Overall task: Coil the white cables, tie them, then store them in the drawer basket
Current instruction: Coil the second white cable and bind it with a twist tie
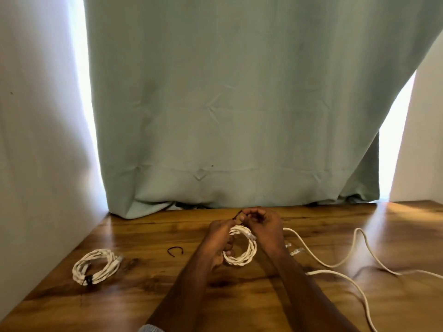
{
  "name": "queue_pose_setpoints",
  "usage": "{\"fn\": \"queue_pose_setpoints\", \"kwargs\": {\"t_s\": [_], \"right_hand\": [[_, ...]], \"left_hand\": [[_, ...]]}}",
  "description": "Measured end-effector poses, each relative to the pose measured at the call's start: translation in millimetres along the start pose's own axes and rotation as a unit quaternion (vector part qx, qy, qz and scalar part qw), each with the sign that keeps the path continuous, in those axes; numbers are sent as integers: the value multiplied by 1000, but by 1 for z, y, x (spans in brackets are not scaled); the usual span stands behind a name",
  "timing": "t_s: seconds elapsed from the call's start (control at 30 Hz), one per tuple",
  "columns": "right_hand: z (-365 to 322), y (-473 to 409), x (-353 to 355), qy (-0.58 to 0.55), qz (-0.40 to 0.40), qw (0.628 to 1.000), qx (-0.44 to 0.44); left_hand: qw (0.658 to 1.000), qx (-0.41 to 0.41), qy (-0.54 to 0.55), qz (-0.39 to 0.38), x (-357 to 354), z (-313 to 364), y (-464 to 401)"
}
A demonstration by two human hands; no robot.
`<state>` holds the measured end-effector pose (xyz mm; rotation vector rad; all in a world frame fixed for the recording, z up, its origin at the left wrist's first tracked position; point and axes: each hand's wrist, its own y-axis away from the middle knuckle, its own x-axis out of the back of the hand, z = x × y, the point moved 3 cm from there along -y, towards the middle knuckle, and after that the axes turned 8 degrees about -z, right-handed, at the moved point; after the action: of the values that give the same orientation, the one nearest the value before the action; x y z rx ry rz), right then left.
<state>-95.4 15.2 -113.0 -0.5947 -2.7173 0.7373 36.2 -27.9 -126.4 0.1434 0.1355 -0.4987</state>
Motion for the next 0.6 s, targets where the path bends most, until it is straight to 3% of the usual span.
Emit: {"fn": "queue_pose_setpoints", "kwargs": {"t_s": [0.33, 0.5, 0.6], "right_hand": [[0, -5, 0, 6, -24, 1000, 6], [-2, -7, -1, -122, -54, 990, -41], [-2, -6, -2, -239, -82, 965, -63]], "left_hand": [[1000, -18, -7, 15, 0, 1, -13], [996, -53, 15, 66, 11, 2, -16], [994, -57, 36, 87, 18, 5, -16]]}}
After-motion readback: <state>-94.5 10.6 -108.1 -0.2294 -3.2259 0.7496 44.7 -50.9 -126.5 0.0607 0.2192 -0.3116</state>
